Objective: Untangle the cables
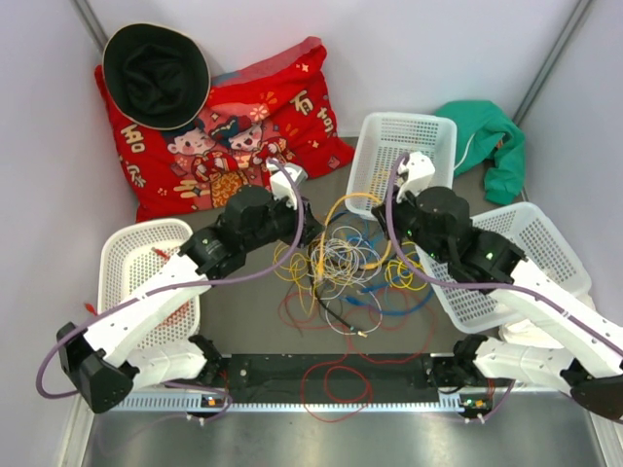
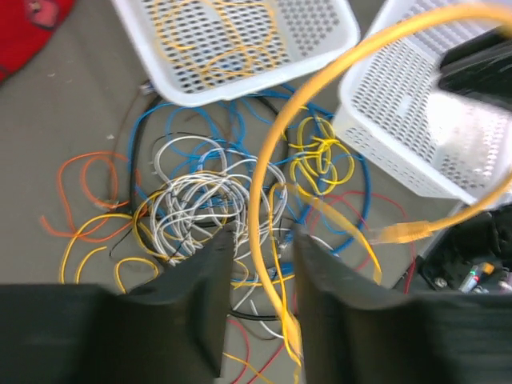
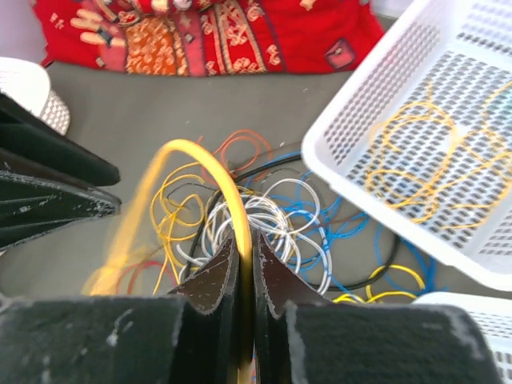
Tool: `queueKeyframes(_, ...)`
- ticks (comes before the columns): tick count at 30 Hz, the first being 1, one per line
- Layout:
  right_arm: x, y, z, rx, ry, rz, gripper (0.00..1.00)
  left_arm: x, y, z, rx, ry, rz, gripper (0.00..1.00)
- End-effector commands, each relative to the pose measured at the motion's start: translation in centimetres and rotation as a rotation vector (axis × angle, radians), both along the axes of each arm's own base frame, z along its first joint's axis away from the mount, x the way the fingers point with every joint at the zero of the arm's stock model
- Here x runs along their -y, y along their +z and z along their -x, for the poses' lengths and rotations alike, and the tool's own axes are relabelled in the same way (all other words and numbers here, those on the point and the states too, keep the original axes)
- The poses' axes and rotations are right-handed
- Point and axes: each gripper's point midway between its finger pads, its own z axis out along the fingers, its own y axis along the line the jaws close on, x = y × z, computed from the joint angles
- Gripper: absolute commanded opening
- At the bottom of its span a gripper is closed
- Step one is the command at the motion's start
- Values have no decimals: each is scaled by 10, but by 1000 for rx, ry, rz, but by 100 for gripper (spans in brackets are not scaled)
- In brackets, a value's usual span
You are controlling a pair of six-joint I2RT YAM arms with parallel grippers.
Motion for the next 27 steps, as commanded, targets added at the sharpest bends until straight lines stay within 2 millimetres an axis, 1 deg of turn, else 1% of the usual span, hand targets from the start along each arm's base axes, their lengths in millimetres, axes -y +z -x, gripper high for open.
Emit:
queueKeyframes(1,20,56,-17,101,-107,-55,0,-21,1,-7,15,122,5,47)
queueKeyframes(2,23,63,-20,107,-123,-63,0,-22,-1,-7,9,132,4,53)
queueKeyframes(3,26,65,-25,105,-143,-69,0,-24,-8,-6,-8,141,2,58)
queueKeyframes(4,28,68,-29,109,-156,-78,0,-25,-7,-4,-7,144,8,58)
queueKeyframes(5,30,77,-32,120,-164,-92,0,-26,-9,-3,-11,145,10,58)
queueKeyframes(6,34,74,-42,110,-192,-89,0,-27,-15,-2,-25,154,11,58)
queueKeyframes(7,36,76,-46,109,-207,-91,0,-28,-15,0,-26,153,17,58)
queueKeyframes(8,38,83,-50,109,-212,-104,0,-29,-17,0,-32,158,17,58)
queueKeyframes(9,41,84,-57,100,-233,-117,0,-29,-23,1,-47,160,15,58)
queueKeyframes(10,50,82,-70,91,-275,-115,0,-29,-26,2,-57,162,11,58)
queueKeyframes(12,59,89,-83,97,-313,-137,0,-30,-36,3,-82,167,3,57)
queueKeyframes(13,67,84,-97,85,-355,-122,0,-31,-38,4,-89,171,3,57)
queueKeyframes(14,73,87,-103,90,-385,-126,0,-35,-41,1,-87,203,-6,57)
queueKeyframes(15,78,87,-109,91,-406,-124,0,-37,-48,2,-101,212,-10,57)
queueKeyframes(16,82,82,-117,82,-431,-112,0,-38,-50,2,-103,221,-10,57)
queueKeyframes(17,91,79,-130,74,-475,-105,0,-40,-53,3,-108,228,-13,57)
queueKeyframes(19,99,70,-143,50,-520,-116,0,-46,-62,3,-119,258,-24,57)
queueKeyframes(20,106,60,-154,32,-552,-113,0,-48,-65,3,-123,266,-28,57)
queueKeyframes(22,114,54,-165,25,-602,-131,0,-55,-74,3,-135,301,-45,57)
queueKeyframes(23,120,42,-176,5,-632,-116,0,-57,-78,3,-144,316,-49,57)
queueKeyframes(24,122,38,-182,-3,-643,-109,0,-58,-85,5,-159,321,-55,57)
queueKeyframes(25,124,37,-189,-8,-653,-104,0,-59,-88,6,-165,323,-58,57)
queueKeyframes(26,126,32,-195,-23,-663,-85,5,-60,-90,7,-170,324,-62,57)
queueKeyframes(27,126,11,-207,-70,-672,-37,24,-61,-96,9,-185,328,-70,57)
